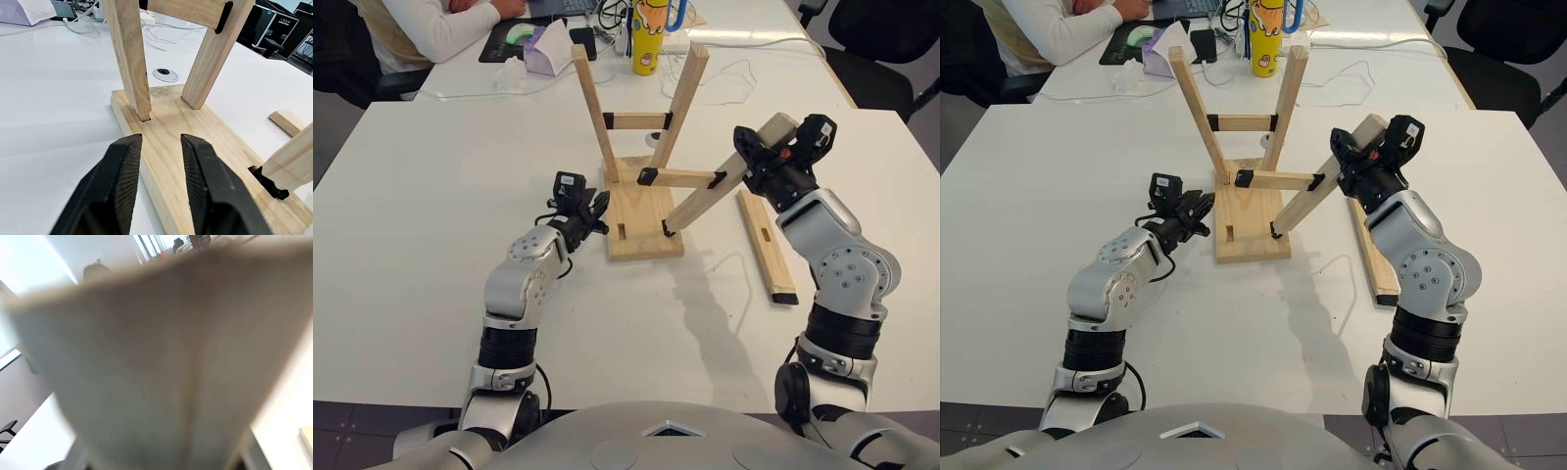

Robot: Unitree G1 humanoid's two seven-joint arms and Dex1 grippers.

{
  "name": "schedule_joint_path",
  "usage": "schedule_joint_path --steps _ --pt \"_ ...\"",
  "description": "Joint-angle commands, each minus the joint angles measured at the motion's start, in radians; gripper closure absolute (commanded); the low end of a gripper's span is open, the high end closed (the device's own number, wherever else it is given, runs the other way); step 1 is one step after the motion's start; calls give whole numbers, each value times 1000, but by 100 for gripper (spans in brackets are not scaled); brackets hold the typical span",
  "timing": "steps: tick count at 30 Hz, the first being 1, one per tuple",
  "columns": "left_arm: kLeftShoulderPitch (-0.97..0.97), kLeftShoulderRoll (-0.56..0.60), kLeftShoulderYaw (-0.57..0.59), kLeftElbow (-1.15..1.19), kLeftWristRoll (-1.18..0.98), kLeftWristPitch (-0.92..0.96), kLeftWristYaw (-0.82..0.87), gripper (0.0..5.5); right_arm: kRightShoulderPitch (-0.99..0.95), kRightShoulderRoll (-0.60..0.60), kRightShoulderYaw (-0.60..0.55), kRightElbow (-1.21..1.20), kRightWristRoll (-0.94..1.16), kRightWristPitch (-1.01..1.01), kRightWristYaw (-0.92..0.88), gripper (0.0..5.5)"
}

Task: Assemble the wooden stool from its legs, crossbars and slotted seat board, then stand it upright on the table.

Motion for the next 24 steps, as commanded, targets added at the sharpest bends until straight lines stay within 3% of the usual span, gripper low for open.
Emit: schedule_joint_path --steps 1,7,14,24 --pt "-2 3 0 -3 -2 -5 0 404 65 6 56 -1 -104 -62 42 451" --pt "1 -9 9 -13 -11 -8 10 404 94 48 74 6 -160 -174 75 451" --pt "9 -23 12 -27 -16 -5 20 404 58 107 14 35 -123 -187 32 451" --pt "46 -53 22 -75 -10 -13 65 404 51 89 58 79 -207 -209 75 451"
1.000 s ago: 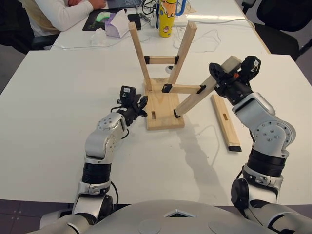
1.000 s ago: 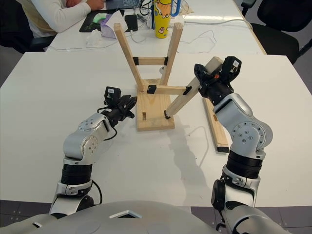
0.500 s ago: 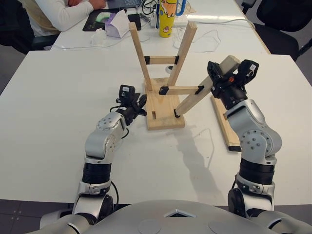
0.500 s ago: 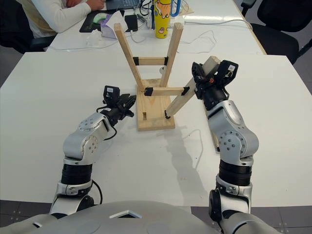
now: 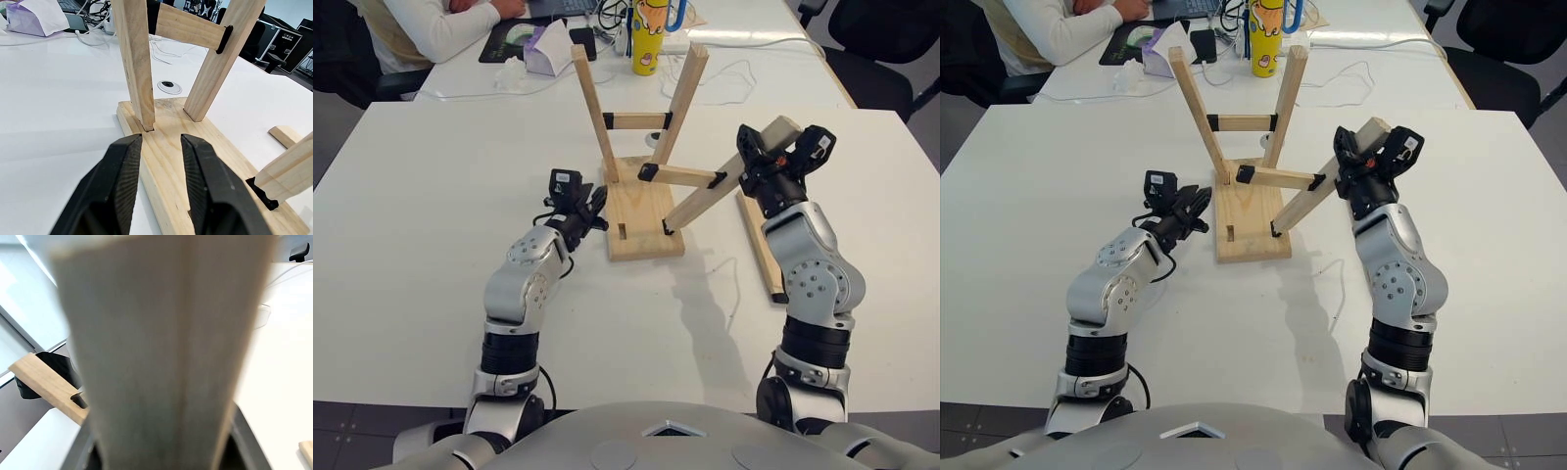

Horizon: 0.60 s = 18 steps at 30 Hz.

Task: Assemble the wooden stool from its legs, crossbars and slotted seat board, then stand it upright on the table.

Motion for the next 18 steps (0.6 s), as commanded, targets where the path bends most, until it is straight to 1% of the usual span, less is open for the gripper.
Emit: schedule_joint_path --steps 1,12,18 --pt "8 -12 5 -20 -5 -4 19 404 11 -22 33 27 -66 -6 31 451" --pt "1 -2 -7 -17 -5 7 12 404 84 -44 77 13 -166 -92 109 451" --pt "9 1 -9 -25 -3 9 14 404 146 -88 143 15 -283 -211 196 451"
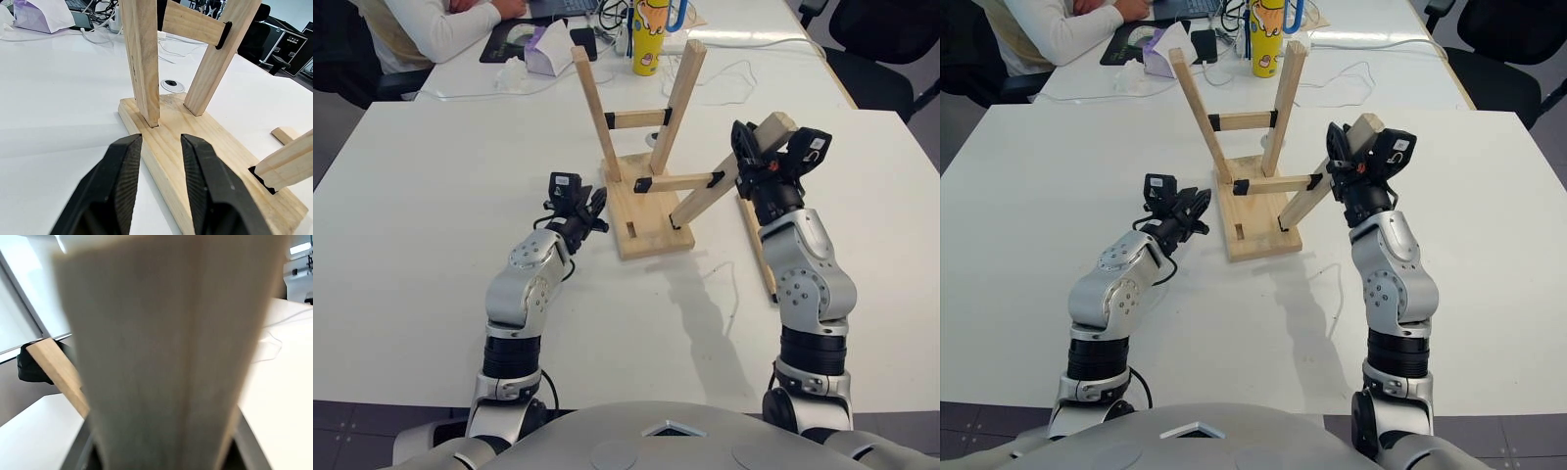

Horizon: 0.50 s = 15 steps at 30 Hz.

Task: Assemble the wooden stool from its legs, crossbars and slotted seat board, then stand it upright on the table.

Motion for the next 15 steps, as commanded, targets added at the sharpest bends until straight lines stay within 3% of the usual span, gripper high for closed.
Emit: schedule_joint_path --steps 1,11,15 --pt "4 6 -5 -22 -3 10 2 404 78 -50 45 27 -109 -35 48 451" --pt "3 8 -11 -19 3 6 7 404 11 -47 -23 1 4 41 77 451" --pt "1 5 -12 -14 4 0 11 404 -130 -44 -79 -5 62 85 39 384"
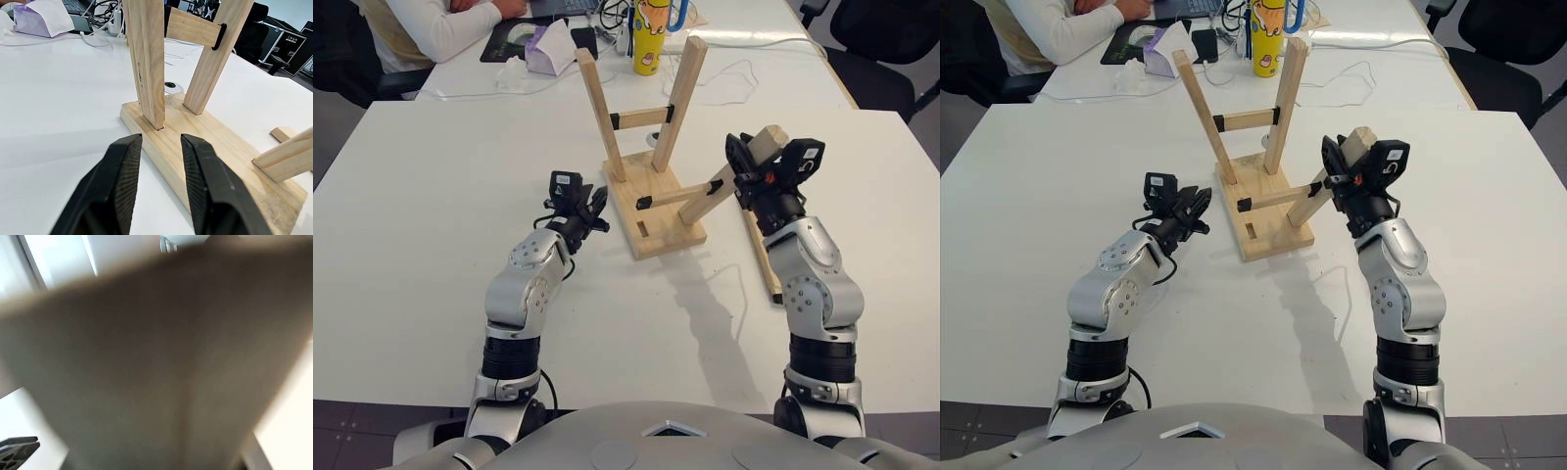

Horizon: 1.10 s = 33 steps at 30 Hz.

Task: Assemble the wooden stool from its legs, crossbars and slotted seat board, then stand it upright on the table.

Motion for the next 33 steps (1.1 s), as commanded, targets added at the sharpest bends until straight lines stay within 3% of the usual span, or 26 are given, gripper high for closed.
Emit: schedule_joint_path --steps 1,3,8,10,12,19,28,33 --pt "1 2 -6 1 8 -1 9 404 -153 -3 -61 -8 61 46 -39 375" --pt "3 8 -12 2 15 -6 9 404 -209 -12 -85 -13 89 69 -49 339" --pt "7 8 -5 -3 15 -10 13 404 -406 -81 -210 49 135 91 -121 339" --pt "11 5 -1 -7 14 -12 18 404 -420 -160 -228 126 75 118 -133 339" --pt "18 2 3 -11 15 -16 24 404 -387 -240 -202 192 23 159 -89 339" --pt "35 -5 14 -10 14 -34 44 404 -208 -436 -67 334 -75 370 106 242" --pt "34 -8 16 -14 12 -40 53 404 -79 -428 -16 270 -72 555 174 113" --pt "30 -4 24 -16 9 -38 53 404 -32 -404 -3 266 -77 607 172 113"
